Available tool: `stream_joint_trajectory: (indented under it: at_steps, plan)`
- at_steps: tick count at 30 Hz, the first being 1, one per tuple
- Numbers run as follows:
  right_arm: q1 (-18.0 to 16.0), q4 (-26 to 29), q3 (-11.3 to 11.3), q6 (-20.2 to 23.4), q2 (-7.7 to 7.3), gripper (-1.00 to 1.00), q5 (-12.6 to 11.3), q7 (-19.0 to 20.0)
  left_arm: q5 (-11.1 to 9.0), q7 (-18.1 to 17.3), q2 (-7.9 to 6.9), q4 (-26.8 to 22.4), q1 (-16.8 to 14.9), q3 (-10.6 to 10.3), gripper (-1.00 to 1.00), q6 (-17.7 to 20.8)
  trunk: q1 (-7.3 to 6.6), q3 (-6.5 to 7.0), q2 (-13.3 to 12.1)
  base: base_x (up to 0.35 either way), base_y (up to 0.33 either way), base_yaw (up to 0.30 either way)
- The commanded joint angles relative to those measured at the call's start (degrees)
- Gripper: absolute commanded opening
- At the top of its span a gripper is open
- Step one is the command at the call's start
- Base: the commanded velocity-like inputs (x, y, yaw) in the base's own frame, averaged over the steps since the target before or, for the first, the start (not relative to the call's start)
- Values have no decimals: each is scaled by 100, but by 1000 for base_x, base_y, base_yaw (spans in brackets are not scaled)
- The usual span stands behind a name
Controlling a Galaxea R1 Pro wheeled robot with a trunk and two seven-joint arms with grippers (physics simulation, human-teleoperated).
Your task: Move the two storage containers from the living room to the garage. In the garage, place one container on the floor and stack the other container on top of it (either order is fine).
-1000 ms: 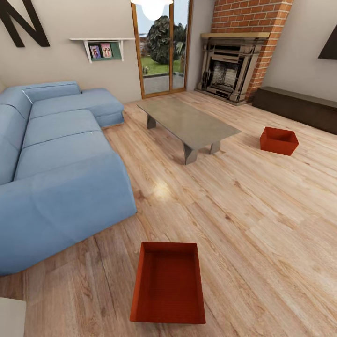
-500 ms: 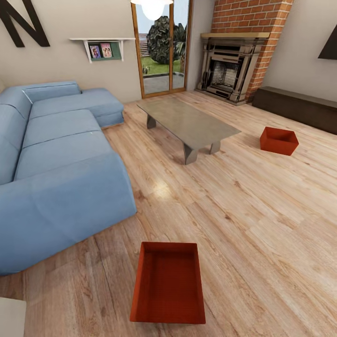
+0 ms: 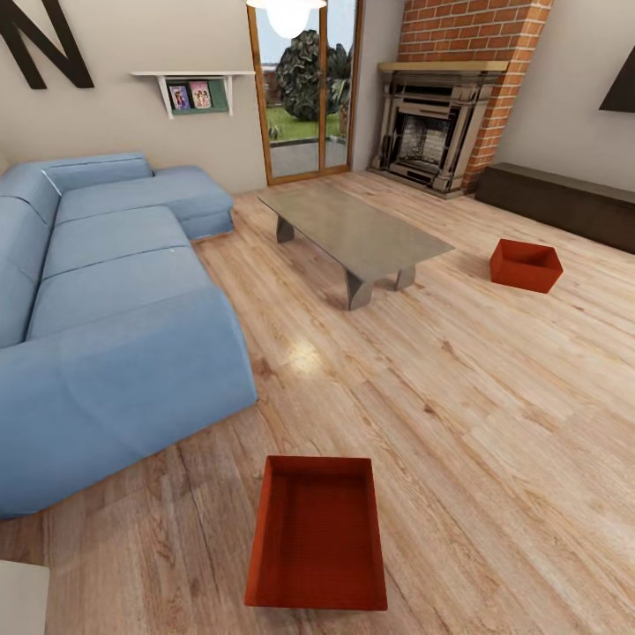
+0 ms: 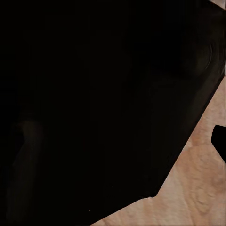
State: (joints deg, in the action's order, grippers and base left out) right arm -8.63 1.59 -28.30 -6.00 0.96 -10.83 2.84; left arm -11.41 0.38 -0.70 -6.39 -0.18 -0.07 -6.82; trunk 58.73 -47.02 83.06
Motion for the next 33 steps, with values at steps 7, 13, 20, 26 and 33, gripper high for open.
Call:
stream_joint_trajectory:
  at_steps: [7, 13, 20, 26, 33]
  plan:
    - [-4, 2112, -24, 354, -169, 100, -78, -398, -7, 95, -116, -2114, -30, 31, 100, 1176, 0, -4, 2, 0, 0, 0]
    - [-566, 2600, -11, 1133, -159, 100, -406, -1067, 14, 140, -97, -2791, -671, 33, 100, 2389, 0, -4, 2, 0, 0, 0]
    - [-1687, 2296, -18, 1275, -138, 100, -978, -1234, 21, 244, 139, -2509, -2104, -5, 100, 2669, 0, -4, 2, 0, 0, 0]
    - [-2305, 1663, -18, 1172, 0, 100, -1034, -1252, 378, 952, 465, -1793, -3021, -17, 100, 2612, 0, -4, 2, 0, 0, 0]
    - [-2455, 1474, -16, 783, 140, 100, -1057, -1270, 557, 1156, 634, -1348, -3630, -30, 100, 2484, 0, -4, 2, 0, 0, 0]
